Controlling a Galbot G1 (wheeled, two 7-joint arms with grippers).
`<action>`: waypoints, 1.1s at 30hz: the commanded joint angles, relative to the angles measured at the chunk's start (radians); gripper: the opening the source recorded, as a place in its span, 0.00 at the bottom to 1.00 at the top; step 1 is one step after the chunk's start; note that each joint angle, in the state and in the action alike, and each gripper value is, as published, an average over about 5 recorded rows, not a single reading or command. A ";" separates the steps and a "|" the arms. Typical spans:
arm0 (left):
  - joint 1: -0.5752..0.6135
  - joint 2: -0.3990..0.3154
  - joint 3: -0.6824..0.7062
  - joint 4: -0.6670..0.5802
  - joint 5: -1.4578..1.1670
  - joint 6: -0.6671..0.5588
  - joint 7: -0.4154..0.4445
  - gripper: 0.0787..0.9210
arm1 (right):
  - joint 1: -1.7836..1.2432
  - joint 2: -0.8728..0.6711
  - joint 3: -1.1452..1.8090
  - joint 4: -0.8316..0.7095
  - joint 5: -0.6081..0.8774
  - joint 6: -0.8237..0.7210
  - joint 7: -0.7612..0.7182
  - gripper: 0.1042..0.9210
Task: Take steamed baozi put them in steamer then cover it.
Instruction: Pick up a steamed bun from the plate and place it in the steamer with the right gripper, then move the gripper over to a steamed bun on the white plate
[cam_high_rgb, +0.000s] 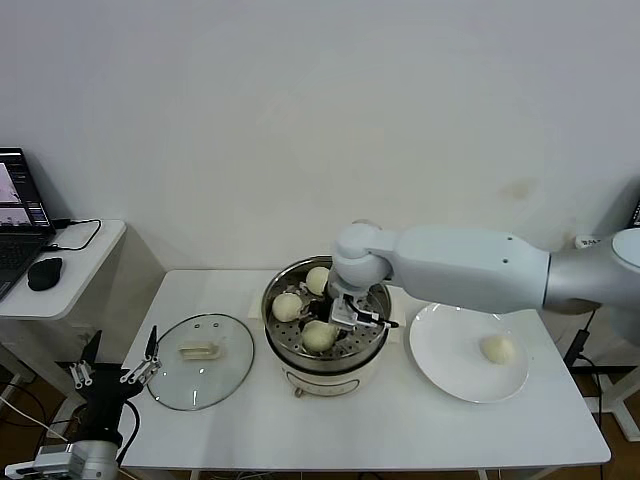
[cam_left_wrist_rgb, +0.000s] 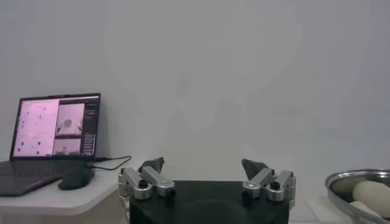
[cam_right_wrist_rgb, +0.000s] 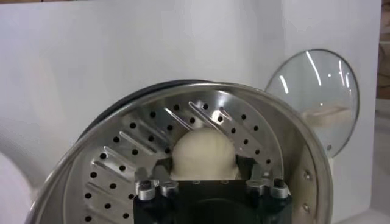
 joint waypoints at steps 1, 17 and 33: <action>-0.002 0.006 -0.002 -0.007 -0.001 0.002 0.001 0.88 | 0.106 -0.085 0.021 0.055 0.104 -0.055 -0.049 0.87; -0.022 0.060 0.004 0.010 -0.017 0.003 0.003 0.88 | 0.155 -0.586 0.089 0.195 0.416 -0.699 -0.078 0.88; -0.016 0.096 0.003 0.016 -0.020 0.005 0.003 0.88 | -0.602 -0.746 0.715 -0.094 0.081 -0.449 -0.203 0.88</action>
